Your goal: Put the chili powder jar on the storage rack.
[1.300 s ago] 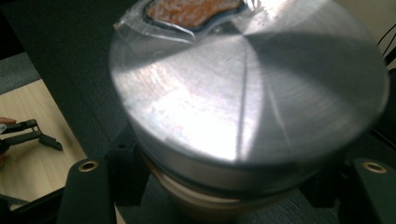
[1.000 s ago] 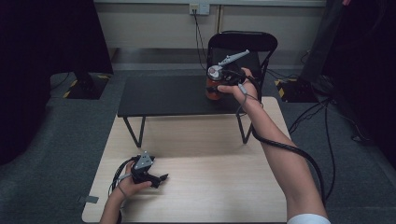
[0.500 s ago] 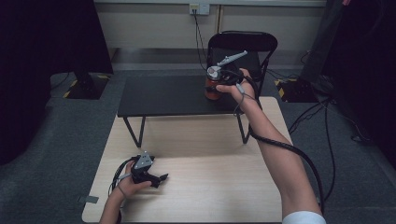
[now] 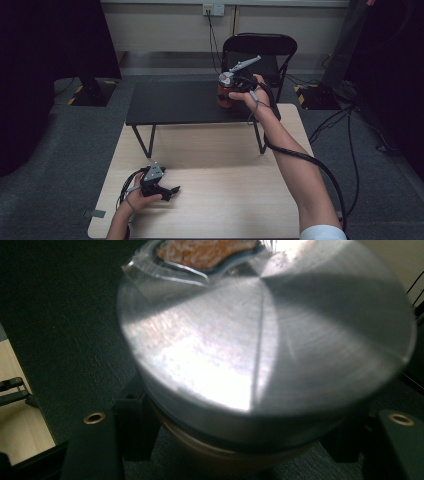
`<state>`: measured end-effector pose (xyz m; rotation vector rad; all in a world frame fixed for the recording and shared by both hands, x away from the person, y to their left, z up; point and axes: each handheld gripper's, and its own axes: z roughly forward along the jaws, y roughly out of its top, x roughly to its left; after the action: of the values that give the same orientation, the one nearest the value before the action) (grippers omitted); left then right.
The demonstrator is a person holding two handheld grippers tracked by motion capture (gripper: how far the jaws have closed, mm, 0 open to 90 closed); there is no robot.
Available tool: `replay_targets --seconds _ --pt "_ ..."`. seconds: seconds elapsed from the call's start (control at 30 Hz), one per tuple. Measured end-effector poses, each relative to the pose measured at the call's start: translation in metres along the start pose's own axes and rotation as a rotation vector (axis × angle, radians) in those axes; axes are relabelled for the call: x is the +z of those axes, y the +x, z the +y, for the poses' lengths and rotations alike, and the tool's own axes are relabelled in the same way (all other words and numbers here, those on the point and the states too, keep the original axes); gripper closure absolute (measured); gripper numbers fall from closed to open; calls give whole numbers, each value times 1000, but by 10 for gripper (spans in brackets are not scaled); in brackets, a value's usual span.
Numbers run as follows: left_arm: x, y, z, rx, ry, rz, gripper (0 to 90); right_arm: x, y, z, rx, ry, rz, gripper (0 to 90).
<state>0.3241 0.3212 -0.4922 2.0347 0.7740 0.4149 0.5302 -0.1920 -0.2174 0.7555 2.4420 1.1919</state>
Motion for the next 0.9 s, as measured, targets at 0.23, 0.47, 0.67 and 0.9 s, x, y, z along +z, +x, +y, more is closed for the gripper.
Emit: replay_targets --seconds 0.23,0.47,0.67,0.9 --pt "0 0 0 -2 0 -1 0 1 -1 0 0 -1 1 317" --pt "0 0 0 2 2 0 0 1 -2 -2 10 -7 4 316" --pt "0 0 1 3 4 1 0 2 -2 -1 11 -2 12 315" --pt "0 -1 1 7 6 3 0 1 -2 -1 13 -1 12 313"
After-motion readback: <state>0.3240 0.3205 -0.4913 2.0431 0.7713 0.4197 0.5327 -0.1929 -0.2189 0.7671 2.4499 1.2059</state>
